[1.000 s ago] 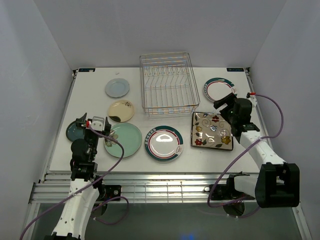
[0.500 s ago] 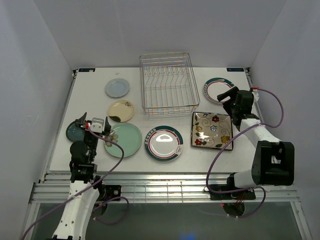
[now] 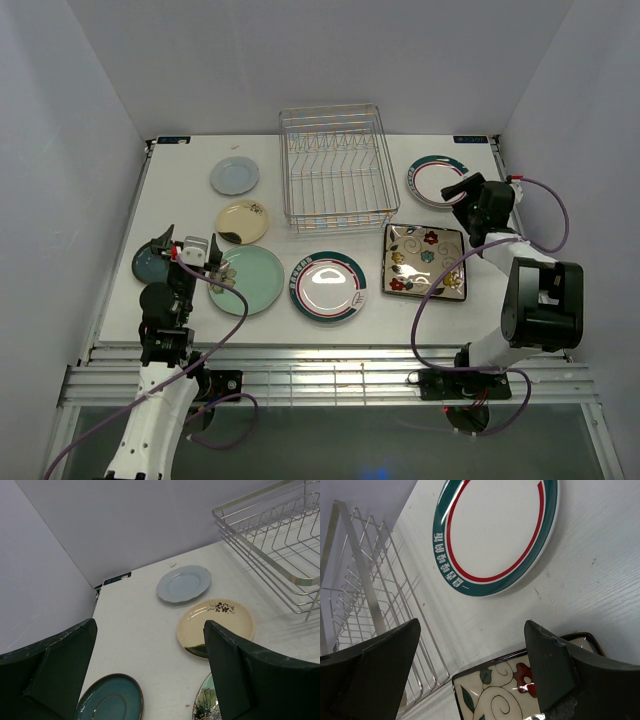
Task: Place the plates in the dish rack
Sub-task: Pick up the plate at the center of the board, then insert the plate into the dish rack.
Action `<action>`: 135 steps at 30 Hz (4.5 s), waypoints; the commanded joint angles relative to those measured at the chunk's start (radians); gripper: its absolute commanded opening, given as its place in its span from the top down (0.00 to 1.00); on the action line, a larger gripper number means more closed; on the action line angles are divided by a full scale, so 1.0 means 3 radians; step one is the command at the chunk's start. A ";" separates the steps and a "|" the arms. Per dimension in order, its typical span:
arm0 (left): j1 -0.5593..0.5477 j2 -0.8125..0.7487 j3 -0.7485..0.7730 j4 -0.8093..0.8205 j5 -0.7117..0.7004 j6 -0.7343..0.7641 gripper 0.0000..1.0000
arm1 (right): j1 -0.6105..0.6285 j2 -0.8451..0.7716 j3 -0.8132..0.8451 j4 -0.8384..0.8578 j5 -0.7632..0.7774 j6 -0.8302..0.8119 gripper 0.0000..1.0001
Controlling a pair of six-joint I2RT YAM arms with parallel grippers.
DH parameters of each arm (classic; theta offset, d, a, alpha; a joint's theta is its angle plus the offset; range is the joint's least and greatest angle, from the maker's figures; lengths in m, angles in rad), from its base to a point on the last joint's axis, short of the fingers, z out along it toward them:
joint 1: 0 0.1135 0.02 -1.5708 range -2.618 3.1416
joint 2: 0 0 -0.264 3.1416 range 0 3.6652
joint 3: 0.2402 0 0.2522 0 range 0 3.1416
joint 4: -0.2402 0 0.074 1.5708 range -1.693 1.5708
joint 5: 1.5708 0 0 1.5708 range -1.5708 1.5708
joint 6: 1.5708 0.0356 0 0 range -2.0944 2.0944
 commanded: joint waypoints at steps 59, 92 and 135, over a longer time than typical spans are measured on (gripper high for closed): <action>0.0011 -0.0013 0.0003 -0.0079 0.0274 -0.0006 0.02 | -0.0369 0.1770 0.0972 0.0759 -0.0503 0.0397 0.62; 0.0011 -0.0111 -0.0002 -0.0135 0.0258 0.0009 0.02 | -0.0430 0.0502 0.0640 0.0856 -0.0263 0.0653 0.92; 0.0006 0.0119 0.0090 -0.0227 0.0386 -0.0016 0.02 | 0.0142 -0.0123 0.1411 0.0294 0.0626 -0.0604 0.92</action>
